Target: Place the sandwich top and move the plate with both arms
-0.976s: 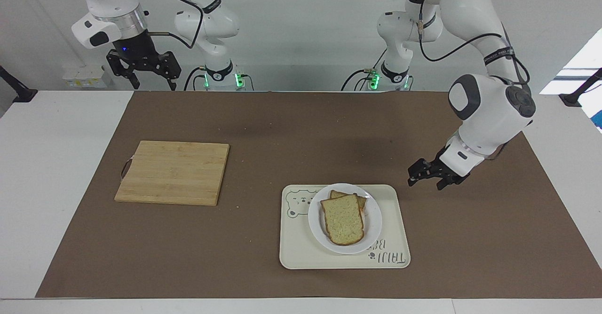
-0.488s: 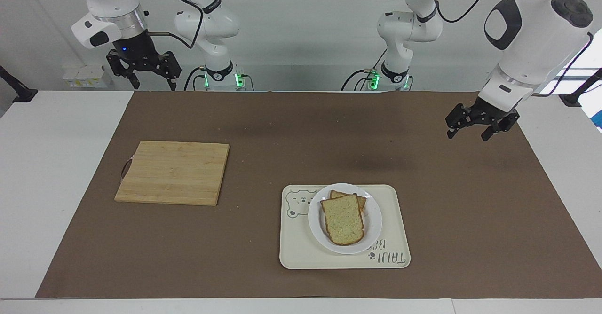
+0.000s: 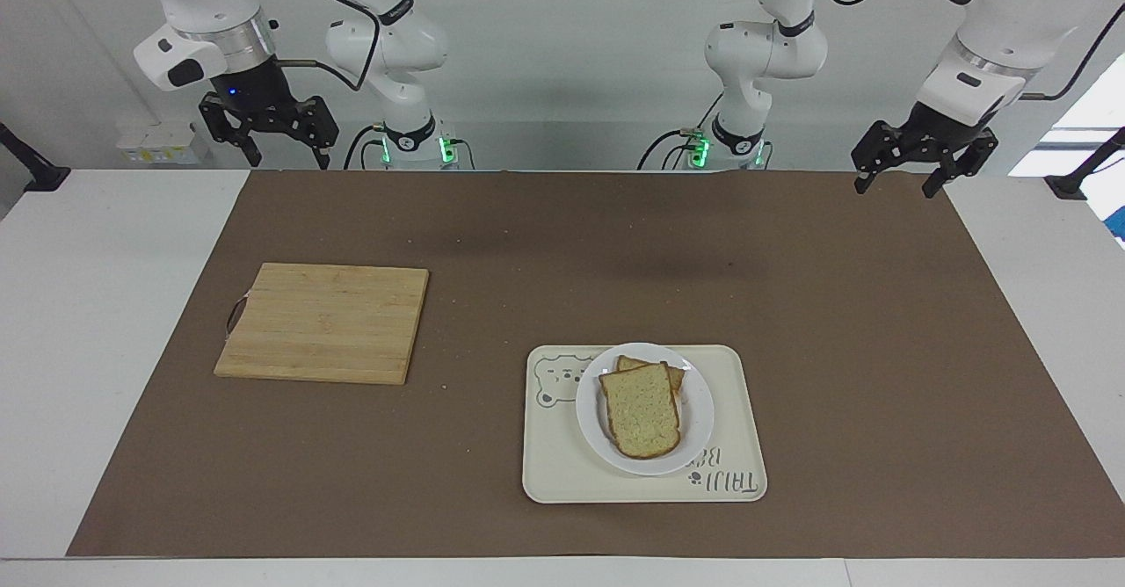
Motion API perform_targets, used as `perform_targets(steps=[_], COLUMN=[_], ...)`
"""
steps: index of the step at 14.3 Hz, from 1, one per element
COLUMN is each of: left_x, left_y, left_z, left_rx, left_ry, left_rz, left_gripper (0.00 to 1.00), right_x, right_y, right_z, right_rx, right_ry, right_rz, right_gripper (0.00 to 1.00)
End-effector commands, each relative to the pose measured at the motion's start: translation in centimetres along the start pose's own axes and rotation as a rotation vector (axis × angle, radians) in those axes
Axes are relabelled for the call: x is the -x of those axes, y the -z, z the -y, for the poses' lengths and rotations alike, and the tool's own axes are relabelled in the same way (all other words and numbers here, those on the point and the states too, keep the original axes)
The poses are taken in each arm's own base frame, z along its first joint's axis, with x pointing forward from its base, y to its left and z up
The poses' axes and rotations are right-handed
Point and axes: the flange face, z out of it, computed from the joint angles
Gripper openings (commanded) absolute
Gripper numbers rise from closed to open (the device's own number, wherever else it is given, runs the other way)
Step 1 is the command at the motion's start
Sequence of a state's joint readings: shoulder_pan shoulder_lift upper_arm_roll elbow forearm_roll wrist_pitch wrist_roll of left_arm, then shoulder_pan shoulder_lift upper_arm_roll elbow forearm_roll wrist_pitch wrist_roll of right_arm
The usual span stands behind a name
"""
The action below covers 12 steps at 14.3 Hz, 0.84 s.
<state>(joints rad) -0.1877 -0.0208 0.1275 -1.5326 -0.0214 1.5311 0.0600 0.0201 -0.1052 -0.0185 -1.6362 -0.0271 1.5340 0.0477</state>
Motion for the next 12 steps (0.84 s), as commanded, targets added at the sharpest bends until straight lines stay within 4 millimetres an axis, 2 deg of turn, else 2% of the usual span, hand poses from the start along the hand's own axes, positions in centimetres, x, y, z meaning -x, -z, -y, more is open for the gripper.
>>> perform_targets(steps=[1, 3, 12], left_x=[0.8, 1.1, 1.0], left_y=[-0.6, -0.6, -0.7], left_z=[1.1, 2.4, 2.1], left_rx=[-0.029, -0.022, -0.016], left_ry=[0.026, 0.047, 0.037], left_rz=[0.019, 0.023, 0.02], left_gripper=[1.0, 1.0, 1.0], right_x=[0.2, 0.2, 0.2], right_y=[0.0, 0.0, 0.0], right_z=[-0.2, -0.2, -0.2], right_rx=[0.003, 0.003, 0.003], right_ry=[0.02, 0.02, 0.02], right_rz=[0.005, 0.005, 0.005], right_gripper=[1.0, 1.0, 1.0])
